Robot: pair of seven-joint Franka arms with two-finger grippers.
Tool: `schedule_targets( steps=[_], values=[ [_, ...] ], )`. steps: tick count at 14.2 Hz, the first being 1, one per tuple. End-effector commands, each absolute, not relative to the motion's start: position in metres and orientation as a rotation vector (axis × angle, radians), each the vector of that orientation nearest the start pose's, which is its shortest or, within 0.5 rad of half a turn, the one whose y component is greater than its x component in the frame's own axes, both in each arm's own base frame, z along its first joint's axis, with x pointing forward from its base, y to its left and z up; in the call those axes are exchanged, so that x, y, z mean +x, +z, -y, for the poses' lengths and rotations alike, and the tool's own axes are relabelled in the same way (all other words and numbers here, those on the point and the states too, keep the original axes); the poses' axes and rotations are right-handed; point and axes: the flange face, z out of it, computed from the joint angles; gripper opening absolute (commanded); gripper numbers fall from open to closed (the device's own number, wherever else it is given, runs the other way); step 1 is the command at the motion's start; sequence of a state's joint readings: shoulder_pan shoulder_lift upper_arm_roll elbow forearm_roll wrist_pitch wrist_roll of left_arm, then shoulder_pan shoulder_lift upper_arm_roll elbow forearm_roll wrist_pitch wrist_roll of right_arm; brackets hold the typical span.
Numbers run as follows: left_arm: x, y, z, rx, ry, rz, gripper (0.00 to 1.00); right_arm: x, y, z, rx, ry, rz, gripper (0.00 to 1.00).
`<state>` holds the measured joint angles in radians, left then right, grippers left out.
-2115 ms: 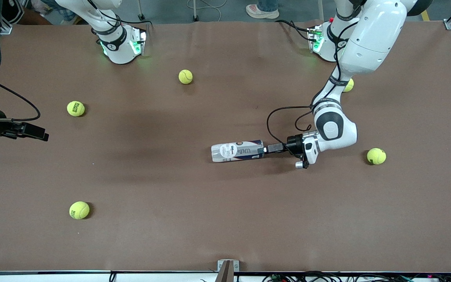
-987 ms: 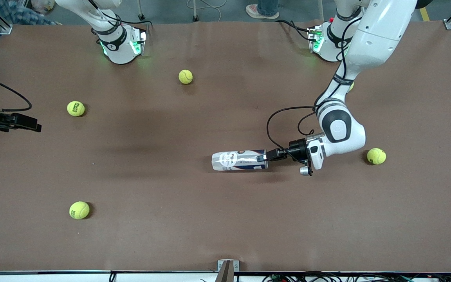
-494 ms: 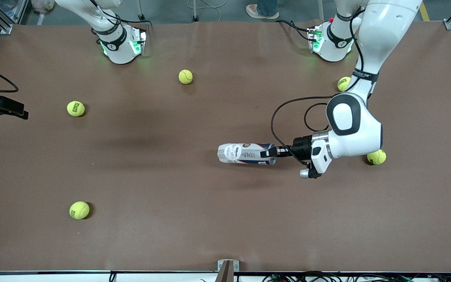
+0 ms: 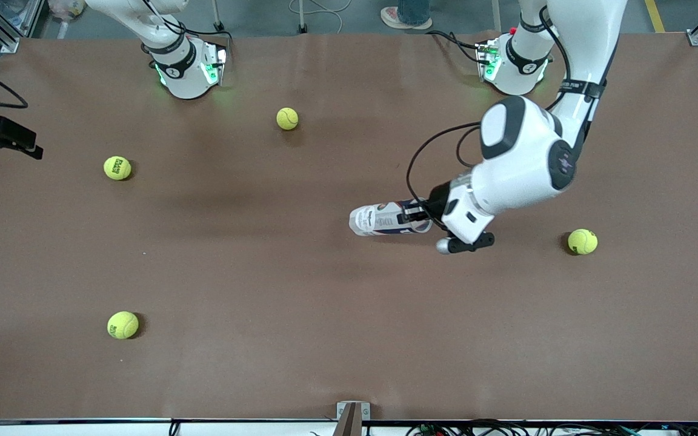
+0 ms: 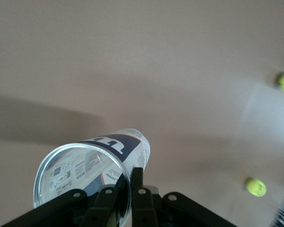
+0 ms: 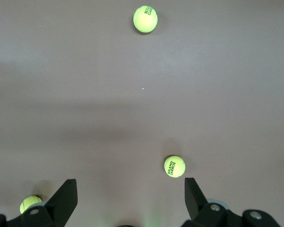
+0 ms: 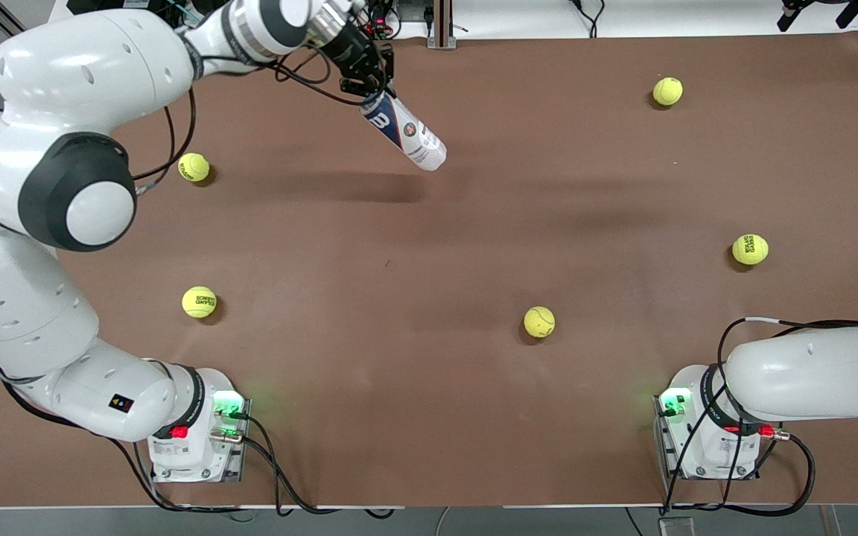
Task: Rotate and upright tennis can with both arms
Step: 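Lift and rotate the can upright with the left gripper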
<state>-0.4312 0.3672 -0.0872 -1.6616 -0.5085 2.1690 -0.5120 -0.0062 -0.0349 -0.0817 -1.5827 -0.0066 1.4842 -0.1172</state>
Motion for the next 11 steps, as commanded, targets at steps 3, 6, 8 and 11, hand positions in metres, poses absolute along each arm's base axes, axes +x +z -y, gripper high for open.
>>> schedule_targets(
  steps=[3,6,8,11],
  values=[
    [0.562,0.44,0.413,-3.393,-0.022,0.522,0.0,0.51,0.647,0.044,-3.152,0.054,0.09,1.0],
    [0.546,0.433,0.462,-3.255,-0.073,0.493,0.0,0.511,0.649,0.035,-3.168,0.046,0.118,1.0],
    [0.532,0.42,0.49,-3.197,-0.081,0.446,0.0,0.51,0.649,0.034,-3.17,0.049,0.116,1.0],
    [0.512,0.399,0.515,-3.152,-0.1,0.393,0.0,0.51,0.648,0.04,-3.159,0.054,0.1,1.0]
  ],
)
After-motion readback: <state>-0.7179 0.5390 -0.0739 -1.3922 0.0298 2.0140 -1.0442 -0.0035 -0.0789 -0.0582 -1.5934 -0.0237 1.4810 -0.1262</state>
